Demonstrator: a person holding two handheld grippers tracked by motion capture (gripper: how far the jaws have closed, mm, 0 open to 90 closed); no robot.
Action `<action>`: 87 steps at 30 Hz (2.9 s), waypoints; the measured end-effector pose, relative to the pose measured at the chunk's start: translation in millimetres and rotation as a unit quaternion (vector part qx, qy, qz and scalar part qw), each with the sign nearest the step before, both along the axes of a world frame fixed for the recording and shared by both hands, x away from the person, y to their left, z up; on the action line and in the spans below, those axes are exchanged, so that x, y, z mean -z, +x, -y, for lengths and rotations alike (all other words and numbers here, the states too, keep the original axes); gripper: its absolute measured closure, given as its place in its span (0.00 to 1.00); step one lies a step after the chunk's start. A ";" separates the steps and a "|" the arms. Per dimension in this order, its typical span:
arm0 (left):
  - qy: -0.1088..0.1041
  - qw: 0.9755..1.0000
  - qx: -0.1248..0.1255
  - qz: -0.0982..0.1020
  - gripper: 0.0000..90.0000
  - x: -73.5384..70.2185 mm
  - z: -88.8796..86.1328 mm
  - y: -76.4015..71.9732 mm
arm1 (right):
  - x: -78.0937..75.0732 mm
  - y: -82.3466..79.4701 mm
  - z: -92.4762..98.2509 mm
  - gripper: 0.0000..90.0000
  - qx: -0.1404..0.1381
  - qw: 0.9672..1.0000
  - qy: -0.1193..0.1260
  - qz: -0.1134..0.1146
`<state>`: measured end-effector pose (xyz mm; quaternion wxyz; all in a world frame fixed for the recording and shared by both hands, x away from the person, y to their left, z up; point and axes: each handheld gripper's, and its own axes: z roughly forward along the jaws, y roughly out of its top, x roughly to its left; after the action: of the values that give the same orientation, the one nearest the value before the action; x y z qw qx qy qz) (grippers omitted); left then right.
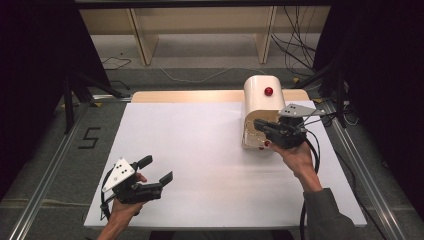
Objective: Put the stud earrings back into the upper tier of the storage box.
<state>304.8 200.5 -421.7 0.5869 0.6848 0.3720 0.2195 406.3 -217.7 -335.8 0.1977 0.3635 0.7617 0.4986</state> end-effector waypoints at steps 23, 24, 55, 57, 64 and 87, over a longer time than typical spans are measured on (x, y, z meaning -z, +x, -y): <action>0.000 1.000 0.000 0.000 0.10 0.1 0.1 0.0 | 9.5 13.6 24.1 0.96 0.063 0.998 -0.005 -0.013; 0.000 1.000 0.001 0.000 0.10 0.1 0.2 0.0 | 10.1 13.9 24.8 0.96 0.066 0.998 -0.006 -0.015; 0.003 1.000 0.008 -0.007 0.10 1.2 1.6 0.7 | 36.3 -35.1 17.0 0.28 -0.002 0.996 0.093 -0.002; 0.004 1.000 0.009 -0.007 0.10 1.2 1.9 0.7 | 40.0 -38.5 15.5 0.27 -0.004 0.996 0.092 -0.003; 0.004 1.000 0.011 -0.010 0.10 1.4 1.9 0.9 | 50.0 -49.8 13.8 0.27 -0.011 0.996 0.088 0.005; 0.015 0.999 0.032 -0.023 0.10 3.4 5.2 1.9 | 83.6 -81.0 21.2 0.21 -0.013 0.998 0.062 0.027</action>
<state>306.7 195.4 -425.1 0.5743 0.7099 0.3604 0.1906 325.3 -238.9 -419.4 0.1887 0.3514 0.7286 0.5569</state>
